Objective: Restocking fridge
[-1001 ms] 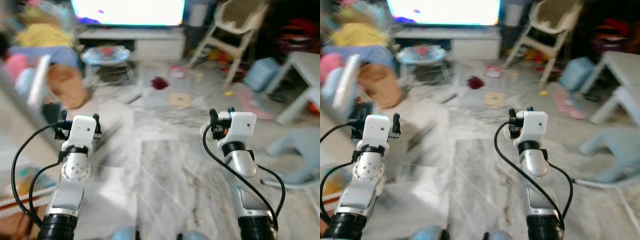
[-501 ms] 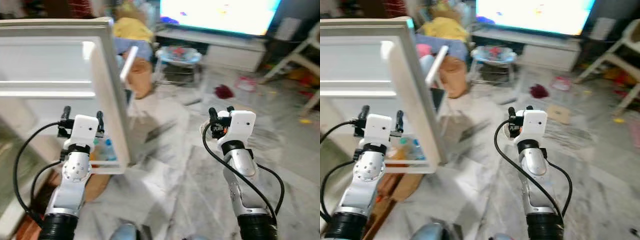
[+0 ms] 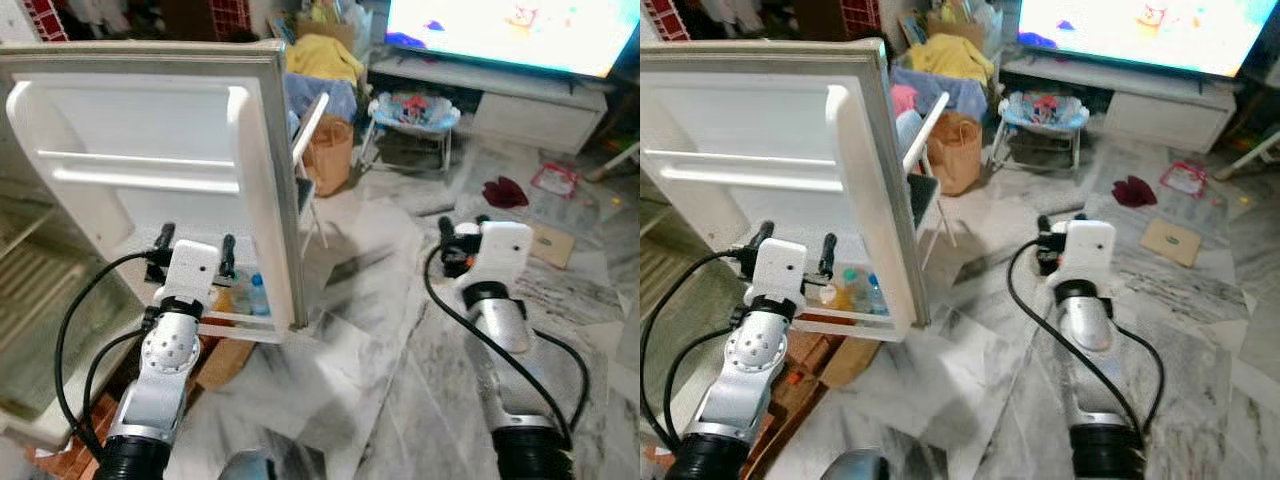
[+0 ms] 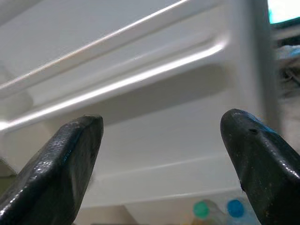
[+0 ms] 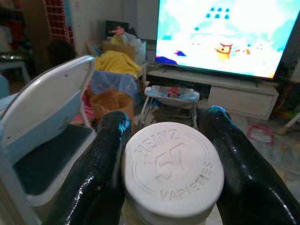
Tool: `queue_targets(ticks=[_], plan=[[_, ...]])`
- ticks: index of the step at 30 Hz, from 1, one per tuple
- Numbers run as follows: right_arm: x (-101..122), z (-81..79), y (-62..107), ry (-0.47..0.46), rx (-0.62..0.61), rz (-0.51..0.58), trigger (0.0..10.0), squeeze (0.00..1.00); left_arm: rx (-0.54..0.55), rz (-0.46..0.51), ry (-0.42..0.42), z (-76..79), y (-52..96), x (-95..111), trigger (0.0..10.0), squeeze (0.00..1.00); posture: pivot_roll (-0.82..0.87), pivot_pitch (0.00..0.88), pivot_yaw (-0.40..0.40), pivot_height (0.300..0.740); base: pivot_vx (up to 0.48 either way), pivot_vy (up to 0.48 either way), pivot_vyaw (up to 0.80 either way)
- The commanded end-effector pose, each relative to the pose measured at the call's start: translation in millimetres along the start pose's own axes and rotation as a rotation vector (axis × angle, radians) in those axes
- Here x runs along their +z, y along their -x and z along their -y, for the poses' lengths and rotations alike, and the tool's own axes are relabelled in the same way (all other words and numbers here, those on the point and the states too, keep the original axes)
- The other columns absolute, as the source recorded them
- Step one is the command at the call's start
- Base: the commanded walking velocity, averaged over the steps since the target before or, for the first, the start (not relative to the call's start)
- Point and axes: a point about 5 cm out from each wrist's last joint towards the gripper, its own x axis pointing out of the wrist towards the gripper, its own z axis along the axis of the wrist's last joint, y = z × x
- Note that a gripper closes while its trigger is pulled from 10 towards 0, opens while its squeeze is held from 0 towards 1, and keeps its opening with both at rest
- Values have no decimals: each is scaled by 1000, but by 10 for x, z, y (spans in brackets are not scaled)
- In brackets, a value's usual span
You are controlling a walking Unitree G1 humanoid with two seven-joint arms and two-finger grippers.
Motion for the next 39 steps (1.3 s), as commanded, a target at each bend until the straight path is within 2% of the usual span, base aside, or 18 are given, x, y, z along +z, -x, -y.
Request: queue_targets(ticks=[1,13,20,25,28,31,32,34,39], plan=[[98,-107,-31,0,28,53,10000,0,14,4,0,-44,-10,16,10000,0,24,14,-34,740,0,480,0],[196,-211,-100,11,51,84,10000,0,27,25,22,-126,-21,74,10000,0,29,53,-40,740,0,480,0],[155,-208,-66,19,50,71,10000,0,8,18,35,-66,24,74,10000,0,33,60,-47,740,0,480,0],[132,-203,-32,28,48,63,10000,0,35,-4,75,-68,54,49,10000,0,29,56,-48,740,0,134,0],[130,-212,-16,29,52,60,10000,0,26,15,74,-53,50,75,10000,0,28,55,-51,740,0,0,0],[214,-364,-10,52,162,104,10000,0,-7,80,87,-16,63,146,10000,0,27,56,-52,740,0,0,0],[220,-374,-10,53,169,106,10000,0,-8,83,87,-14,65,150,10000,0,27,56,-52,740,0,0,0],[308,-491,-6,31,236,144,10000,0,-26,70,94,5,64,147,10000,0,27,63,-53,740,0,0,0],[544,-667,-57,96,318,263,10000,0,-56,75,121,33,62,174,10000,0,30,64,-53,740,0,0,0]])
